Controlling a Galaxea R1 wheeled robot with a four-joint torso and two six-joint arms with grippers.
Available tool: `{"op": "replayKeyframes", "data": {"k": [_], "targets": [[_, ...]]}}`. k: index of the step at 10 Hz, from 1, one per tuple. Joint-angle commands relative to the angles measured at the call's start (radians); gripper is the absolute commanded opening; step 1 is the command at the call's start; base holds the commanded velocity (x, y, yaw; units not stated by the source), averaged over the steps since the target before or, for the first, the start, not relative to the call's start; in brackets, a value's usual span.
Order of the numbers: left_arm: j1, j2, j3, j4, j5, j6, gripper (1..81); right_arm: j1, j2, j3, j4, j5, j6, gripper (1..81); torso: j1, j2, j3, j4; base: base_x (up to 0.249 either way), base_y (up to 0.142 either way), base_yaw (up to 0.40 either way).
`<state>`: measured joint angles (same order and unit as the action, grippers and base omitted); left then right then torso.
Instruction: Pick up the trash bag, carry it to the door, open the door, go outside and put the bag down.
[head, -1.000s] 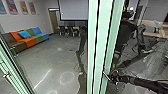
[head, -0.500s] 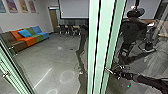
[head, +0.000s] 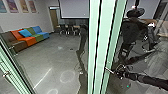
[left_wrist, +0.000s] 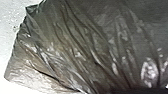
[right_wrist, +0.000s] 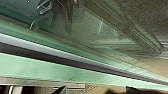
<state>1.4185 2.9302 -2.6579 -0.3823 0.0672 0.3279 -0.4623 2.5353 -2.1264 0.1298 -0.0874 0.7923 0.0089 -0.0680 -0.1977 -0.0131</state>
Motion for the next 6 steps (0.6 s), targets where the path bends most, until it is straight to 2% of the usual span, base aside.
{"op": "replayKeyframes", "data": {"k": [1, 2, 4, 5, 6], "targets": [[-0.043, -0.008, 0.001, -0.006, 0.071, 0.000, 1.0, 0.087, -0.097, -0.053, -0.012, -0.114, 0.004, 81.1, 0.000, 0.000, 0.000, 0.000, 0.000, 0.000, 0.000], [-0.043, -0.009, 0.003, -0.006, 0.071, 0.000, 1.0, 0.095, -0.097, -0.078, -0.022, -0.116, 0.002, 81.1, 0.000, 0.000, 0.000, 0.000, 0.000, 0.000, 0.000], [-0.045, -0.006, 0.003, -0.006, 0.072, 0.000, 1.0, 0.107, -0.094, -0.144, -0.102, -0.140, 0.002, 81.1, 0.000, 0.000, 0.000, 0.000, 0.000, 0.000, 0.000], [-0.046, -0.005, 0.003, -0.004, 0.072, 0.000, 1.0, 0.115, -0.097, -0.162, -0.121, -0.164, 0.001, 81.1, 0.000, 0.000, 0.000, 0.000, 0.000, 0.000, 0.000], [-0.046, -0.005, 0.001, -0.006, 0.072, 0.000, 1.0, 0.133, -0.096, -0.164, -0.183, -0.210, -0.002, 81.1, 0.000, 0.000, 0.000, 0.001, 0.000, 0.000, 0.000]]}}
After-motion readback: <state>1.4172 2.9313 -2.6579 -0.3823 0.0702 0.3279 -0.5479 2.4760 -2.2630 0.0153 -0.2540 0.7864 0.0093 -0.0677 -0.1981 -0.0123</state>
